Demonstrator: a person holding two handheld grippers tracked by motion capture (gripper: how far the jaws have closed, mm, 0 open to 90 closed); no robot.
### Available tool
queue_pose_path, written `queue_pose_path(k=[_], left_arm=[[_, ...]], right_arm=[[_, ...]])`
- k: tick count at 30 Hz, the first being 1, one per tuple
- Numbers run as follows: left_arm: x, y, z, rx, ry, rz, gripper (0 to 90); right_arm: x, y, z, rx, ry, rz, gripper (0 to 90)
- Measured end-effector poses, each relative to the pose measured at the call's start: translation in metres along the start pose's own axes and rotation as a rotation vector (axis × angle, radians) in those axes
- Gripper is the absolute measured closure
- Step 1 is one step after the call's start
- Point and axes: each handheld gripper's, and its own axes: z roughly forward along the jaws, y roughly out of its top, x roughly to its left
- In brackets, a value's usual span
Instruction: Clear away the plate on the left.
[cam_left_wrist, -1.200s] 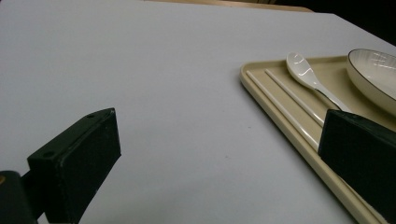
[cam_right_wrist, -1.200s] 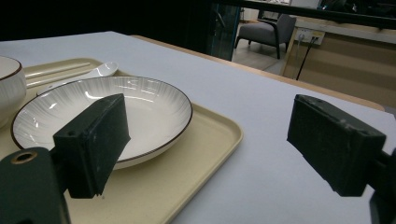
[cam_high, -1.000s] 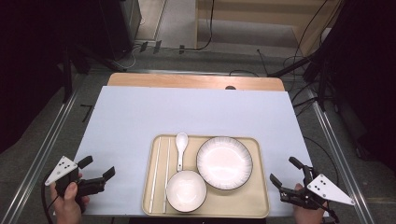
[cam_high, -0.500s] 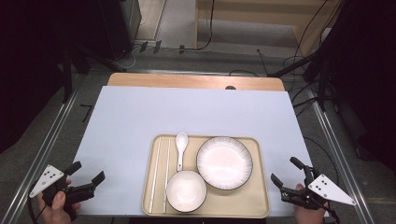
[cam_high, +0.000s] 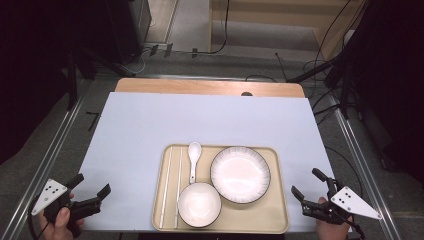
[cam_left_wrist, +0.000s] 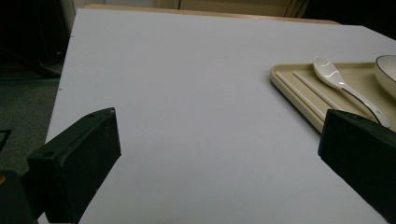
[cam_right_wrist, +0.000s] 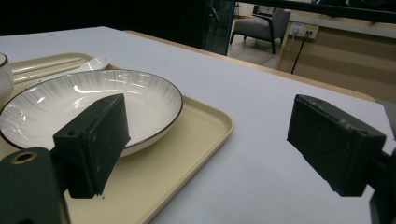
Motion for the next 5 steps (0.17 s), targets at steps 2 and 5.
queue_pose_path(k=[2,5], left_arm=[[0.0012,-0.0001,0.0017,0.003,-0.004,-0.008,0.0],[0.0012,-0.0004,0.0063,0.020,0.001,-0.006,0.0]], right_arm=[[0.0002,-0.0005,0.0007,0.004,0.002,0.001,13.2],[-0.0012,-0.0011,0.0007,0.009,0.004,0.012,13.2]])
